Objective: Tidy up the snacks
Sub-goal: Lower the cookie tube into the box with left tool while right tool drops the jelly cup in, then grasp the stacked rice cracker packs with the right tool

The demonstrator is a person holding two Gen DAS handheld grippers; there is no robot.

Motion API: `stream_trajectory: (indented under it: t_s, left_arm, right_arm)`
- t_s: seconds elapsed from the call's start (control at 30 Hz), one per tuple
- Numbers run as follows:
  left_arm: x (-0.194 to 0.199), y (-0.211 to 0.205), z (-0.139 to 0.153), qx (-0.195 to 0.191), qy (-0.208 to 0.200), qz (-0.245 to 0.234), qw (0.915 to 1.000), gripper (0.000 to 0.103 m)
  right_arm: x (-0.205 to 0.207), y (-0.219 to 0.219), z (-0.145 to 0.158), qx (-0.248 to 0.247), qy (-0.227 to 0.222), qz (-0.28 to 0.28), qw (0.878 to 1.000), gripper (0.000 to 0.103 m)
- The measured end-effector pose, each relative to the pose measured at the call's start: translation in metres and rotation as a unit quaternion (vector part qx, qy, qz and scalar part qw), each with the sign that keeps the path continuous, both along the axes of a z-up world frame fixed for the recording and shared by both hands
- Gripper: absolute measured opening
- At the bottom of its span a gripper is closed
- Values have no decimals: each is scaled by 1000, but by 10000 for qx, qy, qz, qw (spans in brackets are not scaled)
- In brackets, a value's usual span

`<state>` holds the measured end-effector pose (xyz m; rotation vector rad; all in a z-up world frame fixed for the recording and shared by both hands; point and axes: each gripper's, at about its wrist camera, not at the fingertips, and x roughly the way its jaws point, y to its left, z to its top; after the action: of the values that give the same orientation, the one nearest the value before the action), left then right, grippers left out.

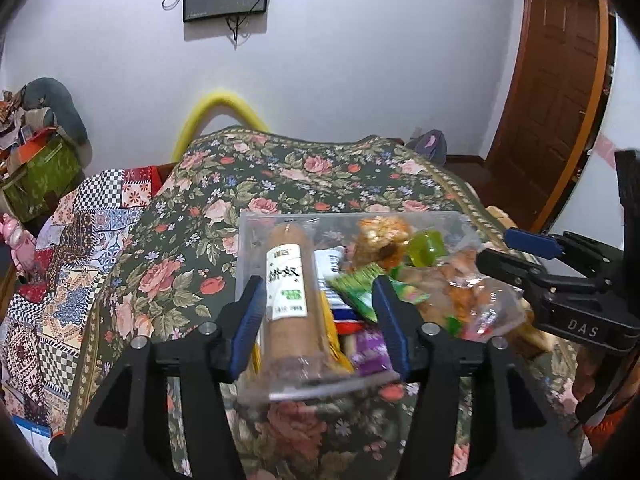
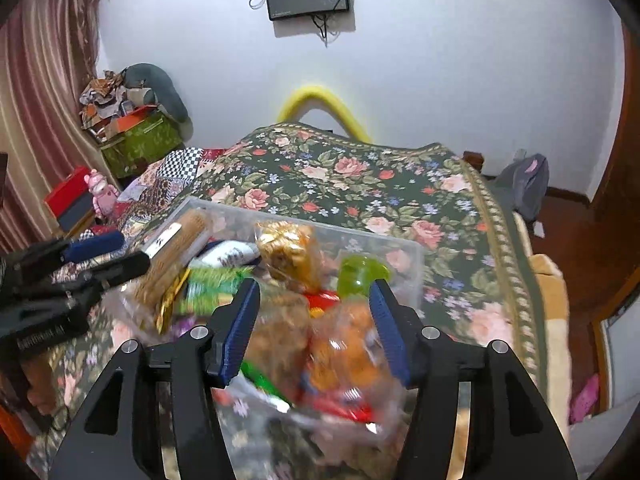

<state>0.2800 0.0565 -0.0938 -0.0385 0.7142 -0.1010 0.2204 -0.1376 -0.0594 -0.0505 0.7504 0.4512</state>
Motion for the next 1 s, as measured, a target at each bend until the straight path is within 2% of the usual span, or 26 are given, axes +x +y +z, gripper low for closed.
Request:
stream_trajectory:
  t_s: [0.17,0.33,0.5,0.6,0.73,0.93,1.0]
  left_arm:
    - [-26,-10,6,-38,-49,-114,9999,65]
    - [-50,-27,-1,-21,10,-285,9996,74]
    - [-63,-47,-21,36,221,-453,9987,79]
    - [-63,-57,-36,7,399,-520,9978,79]
    - [-61,-66,-51,-116,608,-566,9965,79]
    - [-58,-79,-63,-75,767,-656,9949,79]
    - [-59,-81,-65,-59,770,-674,9947,79]
  right_arm:
    - [-28,-35,3,-26,-37,-59,10000,60]
    - [-46,-75,-10,-241,91,-317,9992,67]
    - [-47,-110,-31,-208,447,-649,9967,76]
    - [-42,-124,-47,-87,725,-751,9945,87]
    - [-34,-132,-69,50,1043,-745,9917,88]
    - [-31,-127,-88,-5,1174,-619,9912,88]
    - [-30,-126,-92,-2,1189,-559,9913,84]
